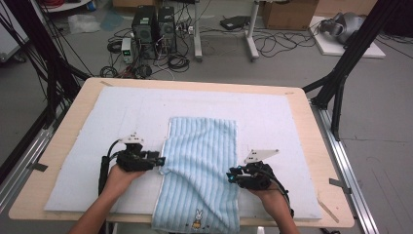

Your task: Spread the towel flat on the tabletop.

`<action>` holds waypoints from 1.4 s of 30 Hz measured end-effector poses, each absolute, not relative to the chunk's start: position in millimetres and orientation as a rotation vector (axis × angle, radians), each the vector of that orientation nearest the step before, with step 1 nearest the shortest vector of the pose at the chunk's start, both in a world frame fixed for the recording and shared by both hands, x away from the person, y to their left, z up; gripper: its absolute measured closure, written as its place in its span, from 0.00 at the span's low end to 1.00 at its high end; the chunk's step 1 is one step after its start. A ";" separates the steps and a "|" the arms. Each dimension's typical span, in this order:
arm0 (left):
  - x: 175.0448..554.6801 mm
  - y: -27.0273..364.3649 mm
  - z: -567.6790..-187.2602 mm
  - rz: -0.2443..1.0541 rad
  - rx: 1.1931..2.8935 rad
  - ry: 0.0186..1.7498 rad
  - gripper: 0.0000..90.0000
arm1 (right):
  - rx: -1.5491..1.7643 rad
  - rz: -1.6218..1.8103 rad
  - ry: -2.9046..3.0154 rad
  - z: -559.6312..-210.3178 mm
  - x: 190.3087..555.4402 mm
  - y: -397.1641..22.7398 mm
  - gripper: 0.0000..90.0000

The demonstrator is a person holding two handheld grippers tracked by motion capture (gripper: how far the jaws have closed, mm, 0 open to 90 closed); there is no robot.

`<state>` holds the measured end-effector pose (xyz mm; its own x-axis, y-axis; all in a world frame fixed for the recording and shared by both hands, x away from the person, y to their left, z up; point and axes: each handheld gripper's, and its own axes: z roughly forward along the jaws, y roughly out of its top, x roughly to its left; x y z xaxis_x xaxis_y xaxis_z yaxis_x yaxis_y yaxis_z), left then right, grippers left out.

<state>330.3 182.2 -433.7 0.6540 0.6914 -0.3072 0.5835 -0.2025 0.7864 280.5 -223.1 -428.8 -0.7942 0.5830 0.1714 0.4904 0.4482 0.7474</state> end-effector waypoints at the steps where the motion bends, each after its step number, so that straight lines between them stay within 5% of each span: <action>1: 334.9 182.1 -431.3 0.157 1.887 1.004 0.54 | 0.973 1.284 2.553 -426.7 280.9 -224.3 0.77; 11: 399.1 163.4 -428.2 0.277 1.838 1.043 0.49 | 0.987 1.312 2.479 -424.3 284.9 -231.5 0.69; 22: 438.5 130.6 -447.1 0.365 2.013 1.066 0.46 | 1.071 1.333 2.391 -424.2 287.7 -239.6 0.45; 25: 440.0 119.9 -445.6 0.446 2.087 1.012 0.56 | 1.085 1.325 2.372 -425.2 287.8 -242.7 0.41; 29: 443.7 118.3 -444.2 0.432 2.079 1.026 0.89 | 1.097 1.319 2.363 -425.6 287.6 -244.7 0.39; 34: 451.8 126.8 -445.7 0.535 2.013 1.137 0.92 | 1.109 1.300 2.357 -427.3 288.4 -244.4 0.38; 36: 454.1 131.6 -447.3 0.535 1.977 1.158 0.90 | 1.112 1.288 2.350 -427.4 289.0 -243.9 0.38; 39: 454.3 134.6 -447.5 0.524 1.960 1.168 0.61 | 1.118 1.277 2.336 -426.8 295.5 -242.9 0.37; 42: 453.4 140.1 -442.5 0.511 1.926 1.178 0.54 | 1.124 1.249 2.309 -424.0 310.0 -241.0 0.37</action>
